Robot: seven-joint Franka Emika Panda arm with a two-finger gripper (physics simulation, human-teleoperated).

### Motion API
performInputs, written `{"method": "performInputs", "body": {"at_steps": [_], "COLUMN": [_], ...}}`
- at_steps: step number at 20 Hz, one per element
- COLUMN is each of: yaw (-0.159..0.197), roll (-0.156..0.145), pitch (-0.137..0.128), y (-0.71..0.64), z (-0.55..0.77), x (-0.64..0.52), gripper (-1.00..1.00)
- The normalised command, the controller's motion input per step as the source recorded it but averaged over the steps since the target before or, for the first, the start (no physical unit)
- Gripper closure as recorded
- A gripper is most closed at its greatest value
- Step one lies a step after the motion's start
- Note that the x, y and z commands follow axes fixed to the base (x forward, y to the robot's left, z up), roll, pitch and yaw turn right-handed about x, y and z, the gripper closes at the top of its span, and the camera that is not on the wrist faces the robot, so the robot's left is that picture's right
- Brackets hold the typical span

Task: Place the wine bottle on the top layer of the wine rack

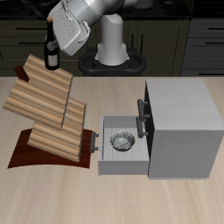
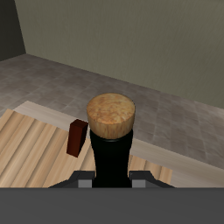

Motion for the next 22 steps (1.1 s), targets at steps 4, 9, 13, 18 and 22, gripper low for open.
{"method": "performInputs", "body": {"at_steps": [4, 9, 13, 18, 22], "yaw": [-0.084, -0.280, -0.036, 0.020, 0.007], "roll": [-0.101, -0.254, -0.154, -0.017, -0.006], "pitch": [0.042, 0.193, 0.257, 0.024, 0.026], "y": [-0.17, -0.44, -0.02, 0.11, 0.02], "z": [-0.07, -0.31, -0.41, -0.17, -0.09], "x": [-0.04, 0.10, 0.28, -0.02, 0.00], "gripper": [1.00, 1.00, 1.00, 1.00, 1.00]}}
